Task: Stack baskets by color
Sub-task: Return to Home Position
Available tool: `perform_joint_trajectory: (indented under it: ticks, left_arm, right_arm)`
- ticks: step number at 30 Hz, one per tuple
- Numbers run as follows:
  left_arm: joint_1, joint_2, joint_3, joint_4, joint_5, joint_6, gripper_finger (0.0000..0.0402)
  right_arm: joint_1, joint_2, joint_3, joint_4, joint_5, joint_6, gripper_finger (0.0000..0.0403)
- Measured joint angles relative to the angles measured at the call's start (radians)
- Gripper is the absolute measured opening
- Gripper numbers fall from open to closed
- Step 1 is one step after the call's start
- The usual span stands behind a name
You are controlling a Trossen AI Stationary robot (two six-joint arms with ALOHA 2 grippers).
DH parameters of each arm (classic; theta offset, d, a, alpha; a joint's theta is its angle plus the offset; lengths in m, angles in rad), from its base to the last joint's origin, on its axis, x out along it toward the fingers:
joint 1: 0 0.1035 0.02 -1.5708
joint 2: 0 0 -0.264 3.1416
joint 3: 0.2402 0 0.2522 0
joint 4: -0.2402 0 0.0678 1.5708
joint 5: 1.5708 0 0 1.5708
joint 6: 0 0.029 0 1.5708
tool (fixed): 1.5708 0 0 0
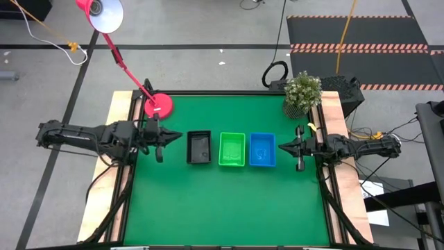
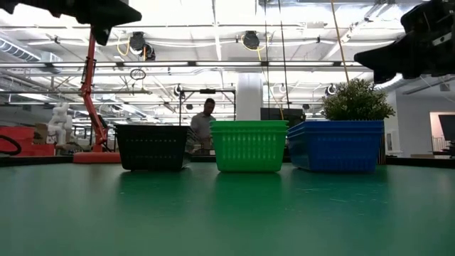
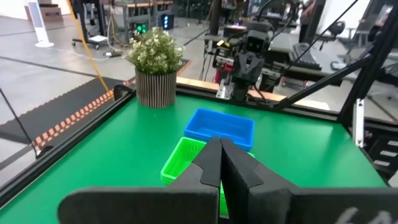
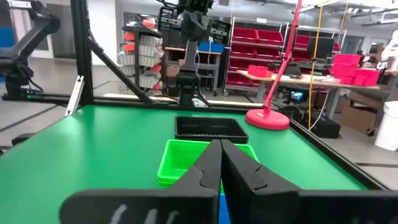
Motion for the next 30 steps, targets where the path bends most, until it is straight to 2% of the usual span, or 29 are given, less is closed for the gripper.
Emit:
perform_joint_trajectory:
  ticks: [9, 17, 23, 30]
  left_arm:
    - [0.0, -0.184, -0.132, -0.007, 0.056, 0.001, 0.0001]
    - [0.0, -0.33, -0.292, -0.005, 0.166, 0.038, 0.0001]
    - [0.0, -0.415, -0.398, 0.114, 0.222, 0.071, 0.0001]
    - [0.001, -0.49, -0.474, 0.189, 0.223, 0.109, 0.0001]
  right_arm:
    - [0.0, 0.005, -0.001, 0.078, 0.003, -0.037, 0.0]
    - [0.0, 0.004, -0.001, 0.078, 0.003, -0.037, 0.0]
    - [0.0, 0.004, -0.001, 0.08, 0.003, -0.037, 0.0]
    - [0.0, 0.004, -0.001, 0.082, 0.003, -0.037, 0.0]
